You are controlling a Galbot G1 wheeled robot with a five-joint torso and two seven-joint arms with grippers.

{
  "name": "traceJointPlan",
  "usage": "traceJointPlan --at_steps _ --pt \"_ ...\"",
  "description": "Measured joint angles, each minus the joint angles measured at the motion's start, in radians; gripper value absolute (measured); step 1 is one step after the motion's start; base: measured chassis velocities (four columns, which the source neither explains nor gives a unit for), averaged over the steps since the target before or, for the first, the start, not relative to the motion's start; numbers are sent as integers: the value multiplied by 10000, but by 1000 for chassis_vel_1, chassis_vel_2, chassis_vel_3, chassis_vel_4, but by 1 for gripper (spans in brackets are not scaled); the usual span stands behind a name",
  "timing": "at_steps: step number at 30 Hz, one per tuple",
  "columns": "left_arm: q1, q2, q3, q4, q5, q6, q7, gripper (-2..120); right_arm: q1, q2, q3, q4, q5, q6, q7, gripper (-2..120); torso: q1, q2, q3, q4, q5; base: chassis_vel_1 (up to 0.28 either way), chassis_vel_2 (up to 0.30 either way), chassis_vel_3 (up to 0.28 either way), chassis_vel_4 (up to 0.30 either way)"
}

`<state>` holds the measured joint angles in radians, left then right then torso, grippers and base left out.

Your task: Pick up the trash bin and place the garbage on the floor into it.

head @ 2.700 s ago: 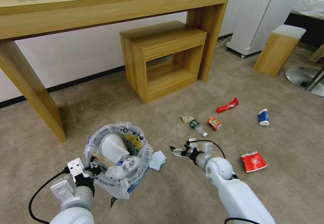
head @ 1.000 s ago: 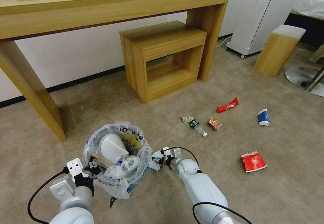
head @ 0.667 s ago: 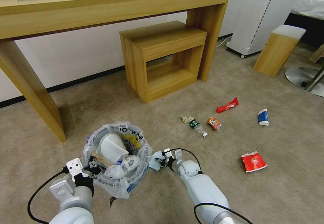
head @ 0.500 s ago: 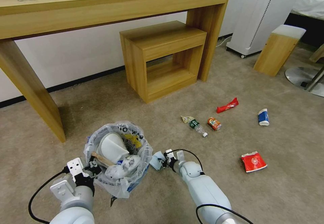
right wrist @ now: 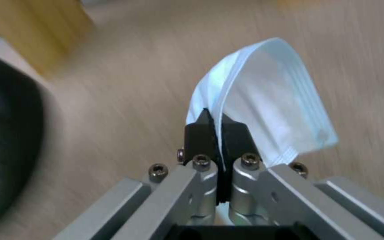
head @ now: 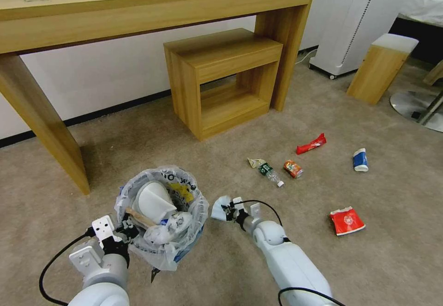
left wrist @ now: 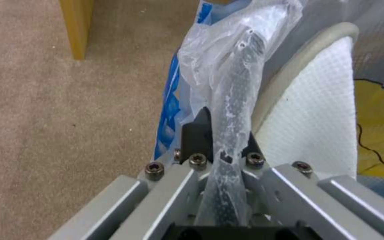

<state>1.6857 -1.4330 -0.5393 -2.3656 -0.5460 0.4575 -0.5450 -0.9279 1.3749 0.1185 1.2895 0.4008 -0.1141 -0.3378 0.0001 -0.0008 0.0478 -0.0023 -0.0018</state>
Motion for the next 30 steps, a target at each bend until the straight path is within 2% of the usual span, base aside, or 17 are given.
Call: traceJointPlan --at_steps 1,4,5,8,9,12,13,15,23,30 --pt "0 0 0 0 0 0 0 0 0 0 0 0 0 0 0 0 0 0 0 0 0 0 0 0 0" --pt "-22 -37 94 139 37 -26 14 0 -347 -582 157 1719 969 1086 -1369 0 0 1 0 0 -3 0 0 0 0" --pt "-22 -37 94 139 37 -26 14 0 -347 -582 157 1719 969 1086 -1369 0 0 1 0 0 -3 0 0 0 0" --pt "-58 -80 210 243 97 -34 44 0 -471 -928 299 3082 2052 2005 -3095 0 0 0 -1 0 -3 0 0 0 0" --pt "-58 -80 210 243 97 -34 44 0 -471 -928 299 3082 2052 2005 -3095 0 0 0 -1 0 -3 0 0 0 0" --pt "-89 -147 324 346 191 -46 68 0 -485 -954 258 3895 3277 2475 -4695 0 -1 1 -1 1 -3 0 0 0 0" --pt "-89 -147 324 346 191 -46 68 0 -485 -954 258 3895 3277 2475 -4695 0 -1 1 -1 1 -3 0 0 0 0" --pt "-74 -194 395 393 274 -81 114 0 -485 -819 -12 4136 3721 2513 -5402 0 -1 0 -1 1 -1 0 0 0 0" --pt "-12 -221 428 245 312 -104 149 0 -477 -511 -1229 3280 2514 2519 -5651 0 -1 0 0 2 -2 0 0 0 0" --pt "64 -232 441 134 310 -109 154 0 -454 -498 -1637 2878 1766 2500 -5376 0 -1 1 0 2 -2 0 0 0 0"
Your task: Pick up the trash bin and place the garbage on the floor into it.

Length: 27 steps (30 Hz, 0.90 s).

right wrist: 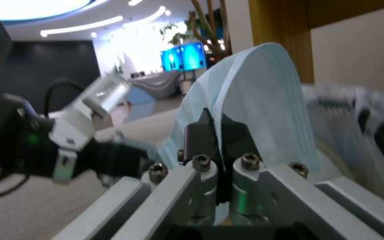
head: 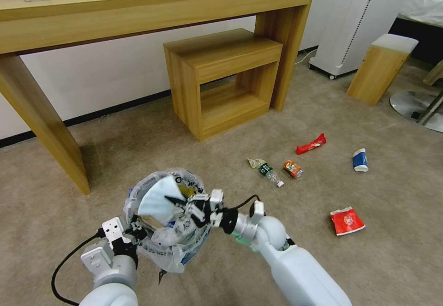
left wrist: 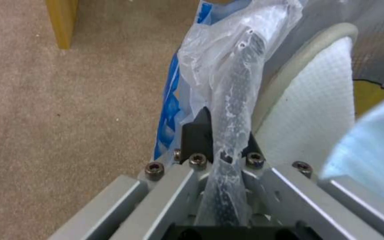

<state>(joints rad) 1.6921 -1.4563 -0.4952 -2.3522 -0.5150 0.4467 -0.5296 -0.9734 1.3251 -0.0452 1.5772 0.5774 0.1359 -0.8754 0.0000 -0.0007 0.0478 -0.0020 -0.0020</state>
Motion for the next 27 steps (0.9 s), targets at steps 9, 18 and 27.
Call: traceJointPlan --at_steps 9,18,27 --pt "28 -23 36 -96 24 -2 5 0 -234 -334 196 133 -678 -46 184 28 0 0 0 -1 1 0 0 0 0" --pt "76 38 -97 -250 5 32 -1 0 -614 -2175 657 1088 -1040 81 209 61 0 0 0 -2 1 0 0 0 0" --pt "49 532 -392 -380 -463 583 -320 0 -1190 -2796 1680 2250 -407 538 933 96 0 0 0 -2 1 0 0 0 0"
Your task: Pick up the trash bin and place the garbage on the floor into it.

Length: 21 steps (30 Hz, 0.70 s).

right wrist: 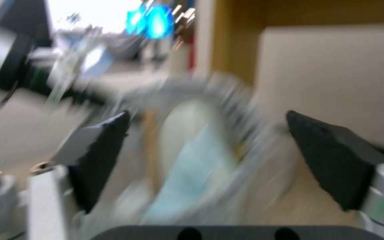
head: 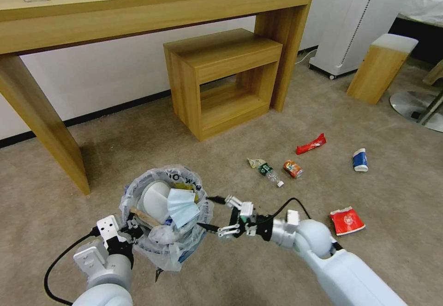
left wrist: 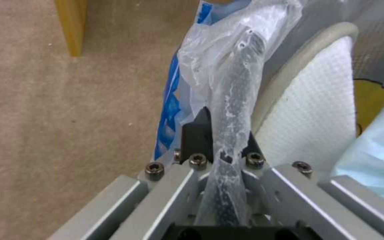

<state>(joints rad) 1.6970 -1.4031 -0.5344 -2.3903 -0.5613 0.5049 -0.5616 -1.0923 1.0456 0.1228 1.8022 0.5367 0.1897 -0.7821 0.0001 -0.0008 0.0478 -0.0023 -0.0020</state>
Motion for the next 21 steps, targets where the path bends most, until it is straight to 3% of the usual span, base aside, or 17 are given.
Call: traceJointPlan --at_steps 5,8,9,12,16,21 --pt "203 440 -152 -153 -544 627 -123 0 -177 201 747 607 705 73 936 100 0 1 0 1 0 0 0 0 0" --pt "456 944 -211 -284 -1506 1205 -350 0 -365 647 1909 1202 486 192 3512 100 0 0 0 4 1 0 0 0 0" --pt "456 944 -211 -284 -1506 1205 -350 0 -365 647 1909 1202 486 192 3512 100 0 0 0 4 1 0 0 0 0" --pt "464 1095 -219 -387 -2446 1504 -764 0 -655 808 2693 1400 -540 407 5056 100 0 0 0 2 0 0 0 0 0" --pt "410 1156 -218 -519 -3240 1682 -1066 0 -1178 883 3442 1584 -1408 729 6272 100 0 0 0 1 1 0 0 0 0" --pt "291 1189 -252 -552 -3469 1711 -1156 0 -1788 1047 4196 1865 -1284 791 6707 100 0 0 0 1 0 0 0 0 0"
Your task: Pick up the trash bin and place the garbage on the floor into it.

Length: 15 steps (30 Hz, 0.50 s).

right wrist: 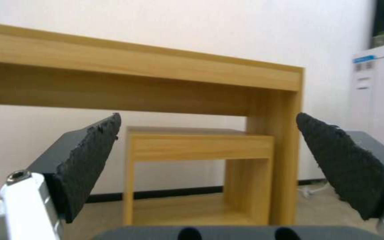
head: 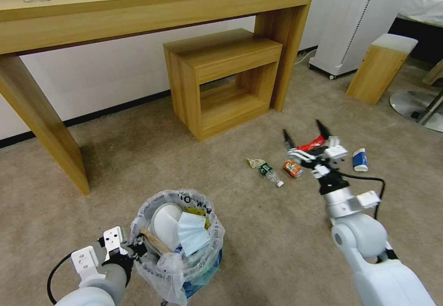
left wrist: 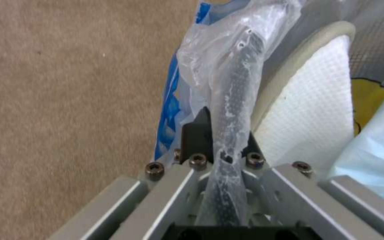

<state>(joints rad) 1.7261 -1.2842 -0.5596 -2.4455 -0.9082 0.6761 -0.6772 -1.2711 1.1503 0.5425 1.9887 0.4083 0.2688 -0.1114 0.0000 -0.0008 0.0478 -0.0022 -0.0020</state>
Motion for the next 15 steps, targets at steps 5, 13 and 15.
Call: traceJointPlan --at_steps 5,13,15 --pt "-186 101 -167 -145 95 -20 29 0 -705 683 782 257 -71 301 -248 100 0 0 0 0 0 0 0 0 0" --pt "-190 -54 -38 -384 233 -115 79 0 -1427 1422 997 135 -485 656 -428 100 0 0 0 1 1 0 0 0 0" --pt "-188 -77 -9 -392 258 -126 92 0 -1482 1469 998 124 -505 696 -452 100 0 0 -1 0 0 0 0 0 0"
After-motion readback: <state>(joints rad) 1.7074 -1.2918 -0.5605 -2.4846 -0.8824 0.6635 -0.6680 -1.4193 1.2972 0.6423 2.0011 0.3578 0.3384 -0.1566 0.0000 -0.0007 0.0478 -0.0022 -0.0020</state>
